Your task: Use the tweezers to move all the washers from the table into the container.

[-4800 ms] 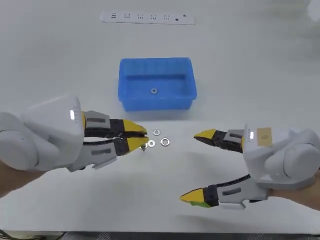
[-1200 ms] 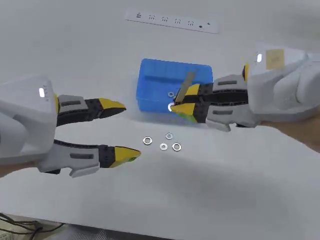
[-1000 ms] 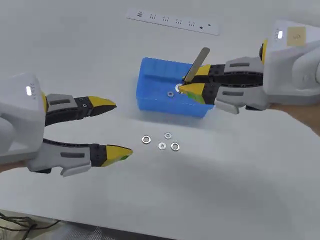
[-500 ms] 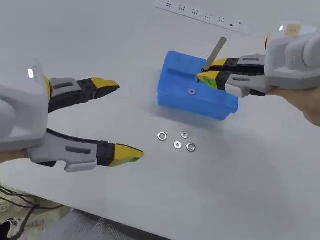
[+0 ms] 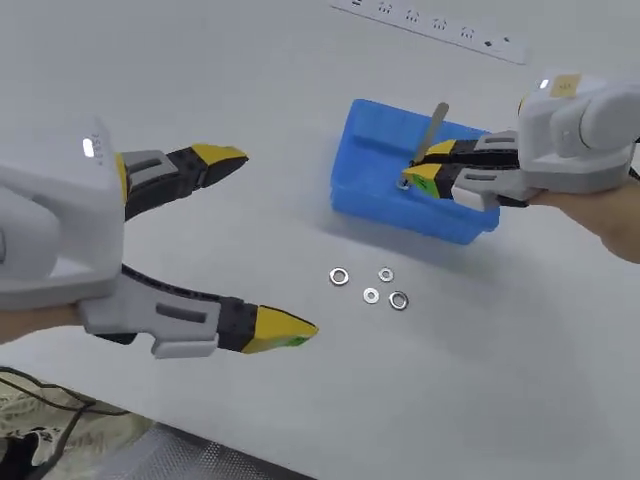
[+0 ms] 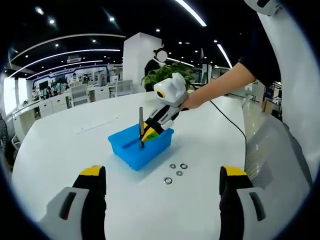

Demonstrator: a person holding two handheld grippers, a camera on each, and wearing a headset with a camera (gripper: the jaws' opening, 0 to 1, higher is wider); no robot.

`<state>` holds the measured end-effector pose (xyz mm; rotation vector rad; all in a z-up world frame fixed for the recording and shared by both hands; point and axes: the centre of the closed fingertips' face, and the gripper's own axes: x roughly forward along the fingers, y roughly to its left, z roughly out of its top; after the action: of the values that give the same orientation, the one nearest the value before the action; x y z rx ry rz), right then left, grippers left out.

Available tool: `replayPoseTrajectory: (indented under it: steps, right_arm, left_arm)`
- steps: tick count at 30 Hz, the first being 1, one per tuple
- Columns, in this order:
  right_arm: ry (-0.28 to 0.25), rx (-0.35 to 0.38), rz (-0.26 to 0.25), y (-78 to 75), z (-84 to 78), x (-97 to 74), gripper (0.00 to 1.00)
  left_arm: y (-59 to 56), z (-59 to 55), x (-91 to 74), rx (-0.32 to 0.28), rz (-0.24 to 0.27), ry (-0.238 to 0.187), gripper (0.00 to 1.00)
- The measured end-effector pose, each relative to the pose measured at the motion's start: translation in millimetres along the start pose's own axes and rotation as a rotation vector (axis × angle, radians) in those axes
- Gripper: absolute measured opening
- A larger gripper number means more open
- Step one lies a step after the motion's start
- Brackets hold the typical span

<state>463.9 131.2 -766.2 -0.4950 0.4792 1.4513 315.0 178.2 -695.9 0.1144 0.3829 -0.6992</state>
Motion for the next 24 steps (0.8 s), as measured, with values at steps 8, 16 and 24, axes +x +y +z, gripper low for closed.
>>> replayPoseTrajectory:
  steps: [8,16,24]
  right_arm:
    - [0.007,-0.005,0.008,1.3,-4.5,-0.3,0.09]
    - [-0.007,0.000,0.010,2.6,0.3,0.9,0.10]
    - [-0.014,0.001,0.003,2.4,4.1,-3.4,0.08]
  left_arm:
    - [-0.8,-0.3,2.5,-0.006,0.001,0.001,0.99]
    - [-5.0,-0.2,5.3,-0.008,-0.007,-0.001,0.99]
    - [-2.5,-1.0,2.3,-0.003,0.001,0.005,0.99]
